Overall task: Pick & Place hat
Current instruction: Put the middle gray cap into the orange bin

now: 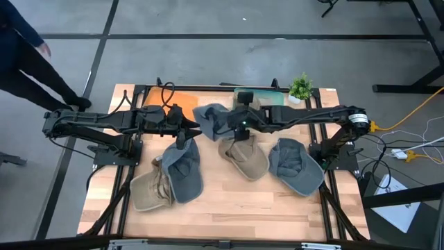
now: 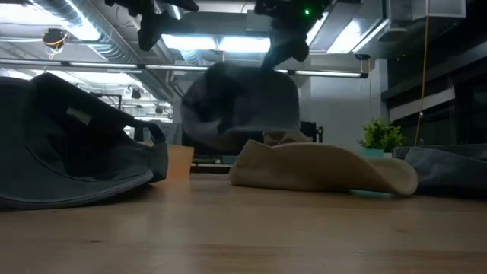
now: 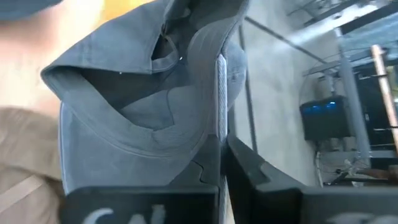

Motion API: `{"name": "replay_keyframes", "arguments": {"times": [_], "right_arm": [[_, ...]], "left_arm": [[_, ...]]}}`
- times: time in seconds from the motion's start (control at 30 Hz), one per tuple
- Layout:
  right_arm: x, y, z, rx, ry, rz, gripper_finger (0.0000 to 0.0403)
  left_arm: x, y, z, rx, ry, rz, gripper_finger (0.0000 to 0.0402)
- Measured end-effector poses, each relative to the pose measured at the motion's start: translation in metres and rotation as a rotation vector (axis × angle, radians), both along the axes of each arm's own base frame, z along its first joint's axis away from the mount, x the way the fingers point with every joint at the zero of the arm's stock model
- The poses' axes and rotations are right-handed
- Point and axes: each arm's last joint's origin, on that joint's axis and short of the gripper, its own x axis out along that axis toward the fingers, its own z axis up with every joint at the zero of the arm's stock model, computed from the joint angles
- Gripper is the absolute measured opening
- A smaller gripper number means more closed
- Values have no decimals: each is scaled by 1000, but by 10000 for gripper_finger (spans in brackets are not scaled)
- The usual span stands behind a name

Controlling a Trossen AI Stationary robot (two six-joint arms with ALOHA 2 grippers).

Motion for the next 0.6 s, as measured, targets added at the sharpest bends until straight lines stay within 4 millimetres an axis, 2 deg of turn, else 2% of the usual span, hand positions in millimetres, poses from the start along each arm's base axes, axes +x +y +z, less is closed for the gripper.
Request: {"name": "replay_keyframes", "arguments": {"times": [0.3,0.4,0.6], "right_arm": [[-7,6,-35,-6,111,21,9],[-7,5,-36,-67,154,40,9],[-3,9,-29,-105,119,61,9]], "left_arm": [[0,0,-1,-10,7,3,184],[0,0,-1,-10,7,3,184],[0,0,-1,-20,3,6,184]]}}
